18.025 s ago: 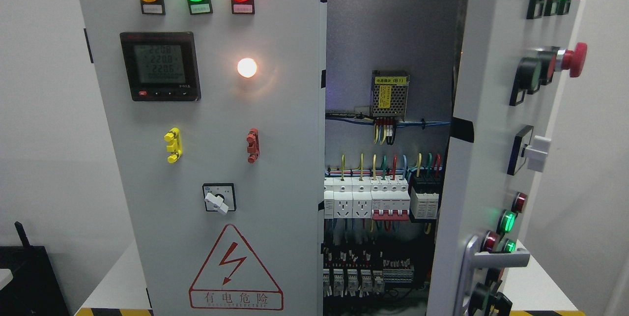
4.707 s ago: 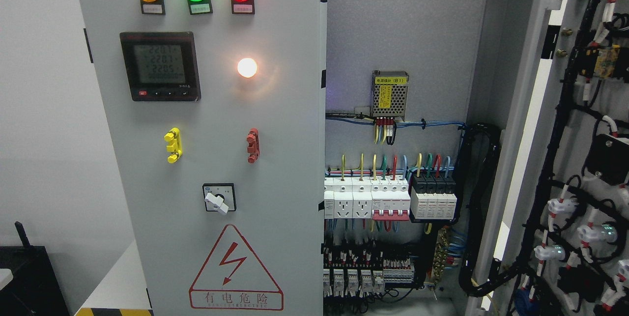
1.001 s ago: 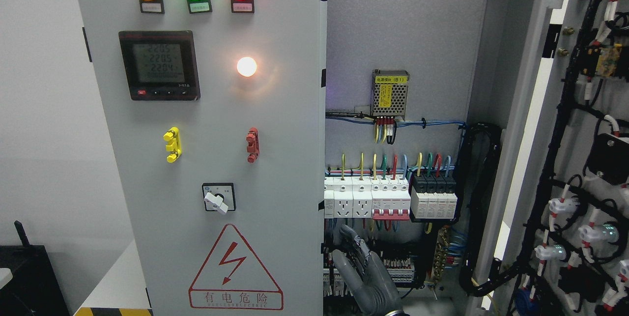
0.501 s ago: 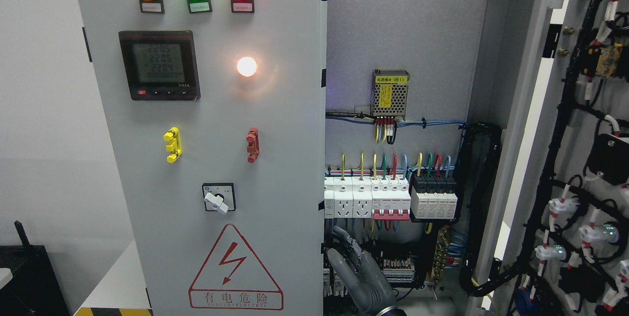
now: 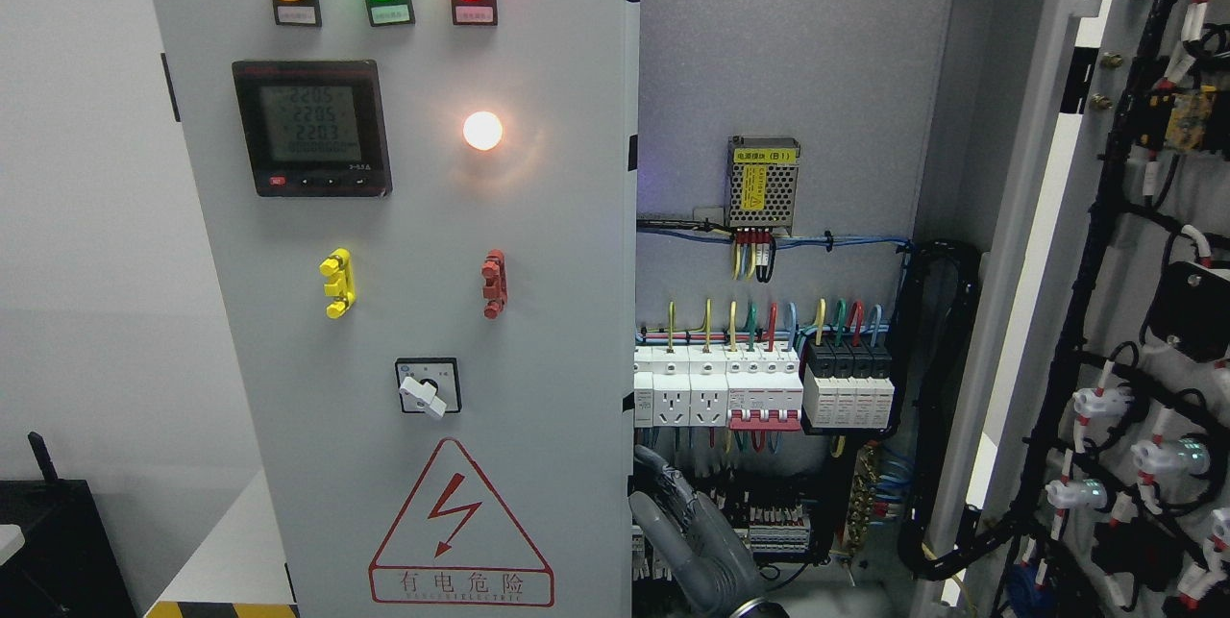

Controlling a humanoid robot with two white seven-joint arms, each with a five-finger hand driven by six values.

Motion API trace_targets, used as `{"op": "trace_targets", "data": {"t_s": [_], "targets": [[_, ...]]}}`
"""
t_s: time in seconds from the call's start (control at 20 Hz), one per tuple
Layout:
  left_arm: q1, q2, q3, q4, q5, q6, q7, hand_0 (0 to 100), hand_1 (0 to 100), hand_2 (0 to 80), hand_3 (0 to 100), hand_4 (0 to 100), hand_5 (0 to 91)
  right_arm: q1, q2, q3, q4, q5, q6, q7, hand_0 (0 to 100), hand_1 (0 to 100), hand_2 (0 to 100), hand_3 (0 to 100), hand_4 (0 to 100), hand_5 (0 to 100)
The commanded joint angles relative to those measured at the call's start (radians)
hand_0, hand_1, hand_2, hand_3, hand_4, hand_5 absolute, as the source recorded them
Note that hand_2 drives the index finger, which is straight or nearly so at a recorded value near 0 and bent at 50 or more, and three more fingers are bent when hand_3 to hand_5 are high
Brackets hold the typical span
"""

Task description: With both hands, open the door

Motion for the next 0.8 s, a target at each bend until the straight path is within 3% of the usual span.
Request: {"op": "trace_targets", "data": {"t_s": [0.0, 0.3, 0.5, 0.65, 0.75], "targets": [[0.000, 0.000, 0.002, -0.003, -0.014, 0.000, 0.003, 12, 39, 0.0, 0, 0, 0.0, -0.021, -0.038, -0.012, 0.026, -0.002, 0.000, 0.034, 12, 39, 0, 0, 0, 0], [0.000, 0.000, 0.002, -0.003, -0.014, 0.000, 0.004, 12, 39, 0.0, 0, 0, 0.0, -0.025, -0.046, -0.033, 0.026, -0.005, 0.000, 0.100, 12, 39, 0, 0, 0, 0], [0.000, 0.000, 0.002, -0.003, -0.014, 0.000, 0.003, 12, 39, 0.0, 0, 0, 0.0, -0.025, -0.046, -0.033, 0.025, -0.022, 0.002, 0.108, 12, 39, 0, 0, 0, 0], [0.000, -0.001, 0.002, -0.003, -0.014, 0.000, 0.003, 12, 39, 0.0, 0, 0, 0.0, -0.027, -0.046, -0.032, 0.023, -0.022, 0.003, 0.155, 12, 39, 0, 0, 0, 0], [0.000, 0.000, 0.002, -0.003, -0.014, 0.000, 0.004, 12, 39, 0.0, 0, 0, 0.0, -0.030, -0.046, -0.033, 0.023, -0.022, 0.003, 0.163, 12, 39, 0, 0, 0, 0]]}}
